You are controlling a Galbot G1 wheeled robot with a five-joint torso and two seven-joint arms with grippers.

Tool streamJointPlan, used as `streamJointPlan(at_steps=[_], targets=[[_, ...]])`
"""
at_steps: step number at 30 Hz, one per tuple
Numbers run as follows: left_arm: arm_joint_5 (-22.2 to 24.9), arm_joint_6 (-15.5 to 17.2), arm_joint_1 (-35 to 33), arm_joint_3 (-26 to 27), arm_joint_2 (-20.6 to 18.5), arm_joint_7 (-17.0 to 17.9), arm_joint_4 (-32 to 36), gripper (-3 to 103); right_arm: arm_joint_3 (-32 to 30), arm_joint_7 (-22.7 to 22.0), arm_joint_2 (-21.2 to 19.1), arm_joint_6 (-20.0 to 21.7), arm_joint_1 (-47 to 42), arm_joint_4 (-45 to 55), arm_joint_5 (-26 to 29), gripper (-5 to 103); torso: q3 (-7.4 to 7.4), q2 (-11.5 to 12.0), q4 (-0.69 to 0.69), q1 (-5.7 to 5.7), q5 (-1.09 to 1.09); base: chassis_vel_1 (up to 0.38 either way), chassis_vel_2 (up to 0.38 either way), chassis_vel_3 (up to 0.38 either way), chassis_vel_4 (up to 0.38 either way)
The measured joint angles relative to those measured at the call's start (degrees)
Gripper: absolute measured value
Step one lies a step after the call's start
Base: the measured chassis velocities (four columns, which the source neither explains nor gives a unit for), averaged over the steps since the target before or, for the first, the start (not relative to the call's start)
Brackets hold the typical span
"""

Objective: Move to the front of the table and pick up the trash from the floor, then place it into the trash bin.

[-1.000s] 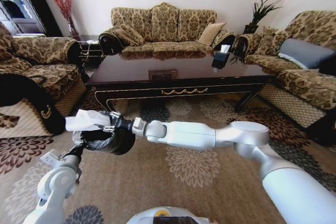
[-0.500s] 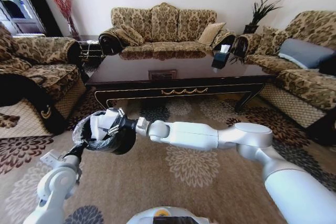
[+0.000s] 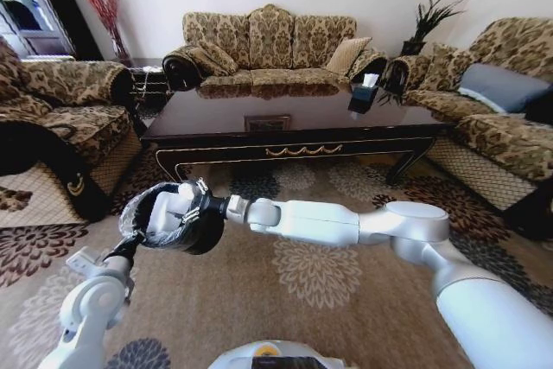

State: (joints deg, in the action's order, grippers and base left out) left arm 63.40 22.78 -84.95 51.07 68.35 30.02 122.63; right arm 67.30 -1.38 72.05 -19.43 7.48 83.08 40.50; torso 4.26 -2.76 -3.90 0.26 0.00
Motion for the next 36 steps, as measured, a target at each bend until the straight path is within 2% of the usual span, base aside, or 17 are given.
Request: streamJointPlan(at_steps=[5,9,14,17,19,21,22,23,24,28,29,30,35,36], targets=[[0.0,-0.1,-0.1,0.0,0.4,-0.2,-0.1,3,1.3,-0.3,-1.2,-0.7,1.5,1.8,-0.1,100,0.0,0.0,0.0,0.0,0.0,0.0,0.0,0.0,0.0],[-0.1,-0.3,0.1,-0.2,0.6,-0.3,-0.9,3,0.5,-0.8,-2.3,-1.4,2.5,2.4,2.2,100,0.0,0.0,0.01,0.0,0.0,0.0,0.0,0.0,0.0],[-0.2,-0.4,0.1,-0.5,1.0,-0.3,-1.8,3,-2.4,-0.8,-5.3,-1.7,3.1,3.0,3.8,100,0.0,0.0,0.01,0.0,0.0,0.0,0.0,0.0,0.0],[-1.3,-0.7,-0.3,-1.5,1.5,-0.2,-2.6,3,-6.6,-1.4,-8.1,-0.8,1.8,2.4,7.6,100,0.0,0.0,0.0,-0.01,0.0,0.0,0.0,0.0,0.0],[-2.5,-1.0,-0.5,-2.2,1.6,-0.4,-3.0,3,-7.9,-1.6,-9.1,-0.4,1.0,1.9,8.3,100,0.0,0.0,0.02,-0.01,0.01,0.0,0.0,0.0,0.0],[-6.6,-2.1,-0.8,-4.7,1.6,-1.3,-4.6,3,-11.4,-2.5,-12.6,0.8,-2.3,-0.1,8.8,100,0.0,0.0,0.02,-0.01,0.01,0.0,0.0,0.0,0.0],[-10.5,-3.4,0.2,-8.6,2.0,-2.1,-7.7,3,-15.6,-7.2,-16.2,2.3,-8.2,-2.1,8.0,100,0.0,0.0,-0.02,-0.01,0.02,0.0,0.0,0.0,0.0],[-11.3,-3.8,0.8,-9.8,2.2,-2.3,-8.8,3,-17.0,-9.3,-17.1,2.6,-10.2,-2.7,7.3,100,0.0,0.0,-0.02,-0.01,0.03,0.0,0.0,0.0,0.0],[-11.3,-3.8,0.8,-9.8,2.2,-2.3,-8.8,3,-17.0,-9.3,-17.1,2.6,-10.2,-2.7,7.3,100,0.0,0.0,-0.02,-0.01,0.03,0.0,0.0,0.0,0.0],[-13.4,-4.9,3.5,-14.5,3.1,-2.5,-13.1,3,-24.5,-15.3,-20.6,3.8,-18.0,-4.5,6.4,100,0.0,0.0,0.0,-0.01,0.01,0.0,0.0,0.0,0.0],[-13.9,-5.1,4.2,-15.5,3.3,-2.5,-14.1,3,-27.0,-15.8,-21.2,4.0,-20.3,-4.9,5.8,100,0.0,0.0,-0.01,-0.01,0.02,0.0,0.0,0.0,0.0],[-13.9,-5.1,4.2,-15.5,3.3,-2.5,-14.1,3,-27.0,-15.8,-21.2,4.0,-20.3,-4.9,5.8,100,0.0,0.0,-0.01,-0.01,0.02,0.0,0.0,0.0,0.0],[-16.1,-5.8,6.8,-19.1,4.8,-2.4,-17.1,3,-40.0,-16.9,-22.9,4.0,-32.5,-5.4,0.5,100,0.0,0.0,0.0,-0.01,0.05,0.0,0.0,0.0,0.0],[-16.1,-5.8,6.8,-19.1,4.8,-2.4,-17.1,3,-40.0,-16.9,-22.9,4.0,-32.5,-5.4,0.5,100,0.0,0.0,0.0,-0.01,0.05,0.0,0.0,0.0,0.0]])
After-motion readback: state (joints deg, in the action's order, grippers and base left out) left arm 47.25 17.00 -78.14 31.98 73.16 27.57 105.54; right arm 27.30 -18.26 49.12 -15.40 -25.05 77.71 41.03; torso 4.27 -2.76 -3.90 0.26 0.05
